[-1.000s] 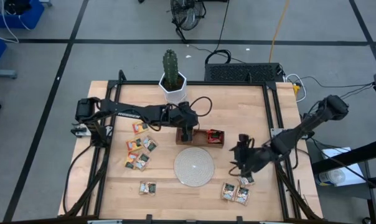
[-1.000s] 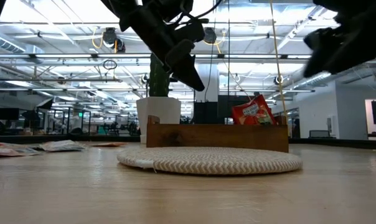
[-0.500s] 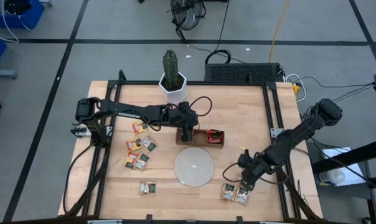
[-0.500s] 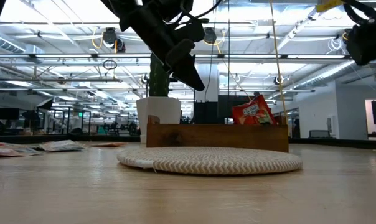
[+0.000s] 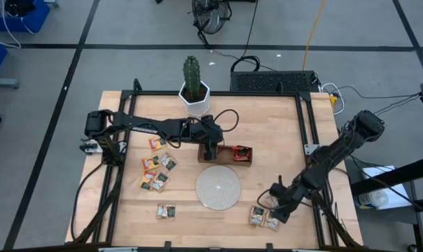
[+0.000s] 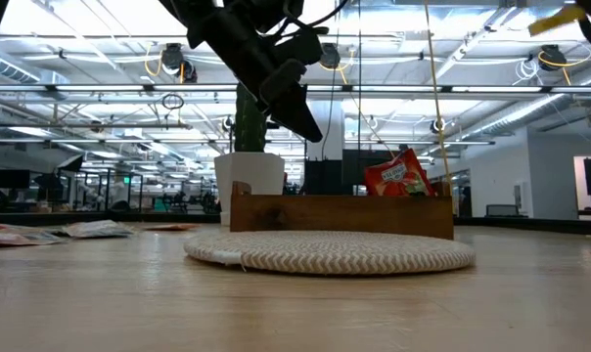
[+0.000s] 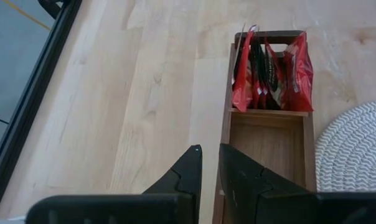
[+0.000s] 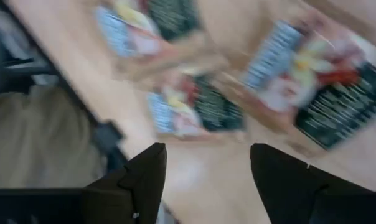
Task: Pick & Place Tea
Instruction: Put the brown tea bag into the middle section of the wooden organizer
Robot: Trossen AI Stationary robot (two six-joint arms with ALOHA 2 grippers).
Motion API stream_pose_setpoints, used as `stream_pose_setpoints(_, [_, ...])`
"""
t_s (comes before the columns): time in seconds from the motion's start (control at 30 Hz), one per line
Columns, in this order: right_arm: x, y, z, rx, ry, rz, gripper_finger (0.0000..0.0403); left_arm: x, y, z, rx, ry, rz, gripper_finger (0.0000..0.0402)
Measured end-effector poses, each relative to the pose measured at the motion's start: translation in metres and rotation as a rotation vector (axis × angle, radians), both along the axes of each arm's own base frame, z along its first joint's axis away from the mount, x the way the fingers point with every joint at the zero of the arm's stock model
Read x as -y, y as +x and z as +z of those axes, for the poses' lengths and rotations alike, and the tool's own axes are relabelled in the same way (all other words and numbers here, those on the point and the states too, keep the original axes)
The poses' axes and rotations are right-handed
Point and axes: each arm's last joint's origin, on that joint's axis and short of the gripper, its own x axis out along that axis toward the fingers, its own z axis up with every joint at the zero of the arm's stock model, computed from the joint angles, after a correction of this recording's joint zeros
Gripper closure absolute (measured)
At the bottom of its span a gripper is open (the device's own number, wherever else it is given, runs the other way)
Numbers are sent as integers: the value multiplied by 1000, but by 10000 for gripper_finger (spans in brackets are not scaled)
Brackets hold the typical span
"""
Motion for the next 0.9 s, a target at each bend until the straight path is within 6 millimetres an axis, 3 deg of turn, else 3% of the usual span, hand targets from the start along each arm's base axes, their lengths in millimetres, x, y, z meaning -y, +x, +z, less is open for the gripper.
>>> stream_pose_setpoints(0.4, [22, -18, -35, -72, -72, -72, 200, 0, 0, 0, 0, 1, -1, 339])
stream_pose_setpoints(0.9, [60, 5, -40, 256, -510, -100, 221, 0, 0, 0, 1, 0, 1, 339])
